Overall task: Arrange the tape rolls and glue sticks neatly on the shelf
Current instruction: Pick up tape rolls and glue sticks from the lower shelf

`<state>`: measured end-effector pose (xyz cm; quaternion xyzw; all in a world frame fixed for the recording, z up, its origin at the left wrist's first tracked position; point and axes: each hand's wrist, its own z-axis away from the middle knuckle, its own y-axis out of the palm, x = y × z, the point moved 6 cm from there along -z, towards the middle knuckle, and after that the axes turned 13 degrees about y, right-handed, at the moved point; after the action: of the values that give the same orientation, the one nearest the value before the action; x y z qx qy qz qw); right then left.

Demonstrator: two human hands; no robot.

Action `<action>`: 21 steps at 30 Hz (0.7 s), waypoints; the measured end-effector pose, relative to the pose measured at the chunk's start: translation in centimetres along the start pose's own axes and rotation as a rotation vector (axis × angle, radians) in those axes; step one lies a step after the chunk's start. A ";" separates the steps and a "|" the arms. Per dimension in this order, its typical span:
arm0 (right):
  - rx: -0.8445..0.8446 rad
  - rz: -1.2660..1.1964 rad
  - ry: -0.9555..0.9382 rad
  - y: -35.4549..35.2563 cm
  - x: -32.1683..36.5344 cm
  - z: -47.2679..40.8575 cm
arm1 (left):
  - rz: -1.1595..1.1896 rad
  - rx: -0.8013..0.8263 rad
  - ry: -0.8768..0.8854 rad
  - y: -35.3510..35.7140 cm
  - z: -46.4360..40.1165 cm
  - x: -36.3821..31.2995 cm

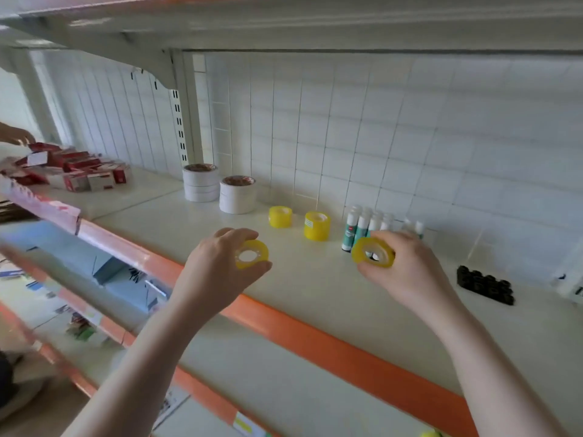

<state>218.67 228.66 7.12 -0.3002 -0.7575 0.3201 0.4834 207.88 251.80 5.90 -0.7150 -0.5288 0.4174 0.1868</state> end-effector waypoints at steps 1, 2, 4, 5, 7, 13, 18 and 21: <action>0.013 0.013 -0.008 0.8 0.9 -1.3 | 0.001 0.004 0.009 0.2 -1.0 1.4; 0.033 0.028 -0.008 1.5 1.8 -2.6 | 0.006 0.013 0.010 0.3 -1.8 2.7; 0.082 0.023 0.024 2.7 3.3 -5.1 | 0.028 0.045 0.019 0.7 -3.5 5.0; 0.104 0.009 0.045 3.1 4.0 -6.4 | 0.037 0.056 0.031 0.8 -4.3 5.9; 0.154 0.049 0.073 4.4 5.0 -8.9 | 0.049 0.082 0.039 1.2 -5.7 7.6; 0.305 0.279 0.094 7.9 5.8 -15.2 | 0.141 0.128 0.071 2.8 -8.8 10.5; 0.438 0.391 0.114 10.5 5.8 -17.1 | 0.202 0.177 0.118 4.6 -10.4 12.0; 0.503 0.420 0.134 11.6 5.5 -17.1 | 0.232 0.199 0.139 5.3 -11.0 12.6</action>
<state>234.20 243.33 6.70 -0.3411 -0.5428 0.5694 0.5146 220.97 263.26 3.47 -0.7765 -0.3844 0.4361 0.2432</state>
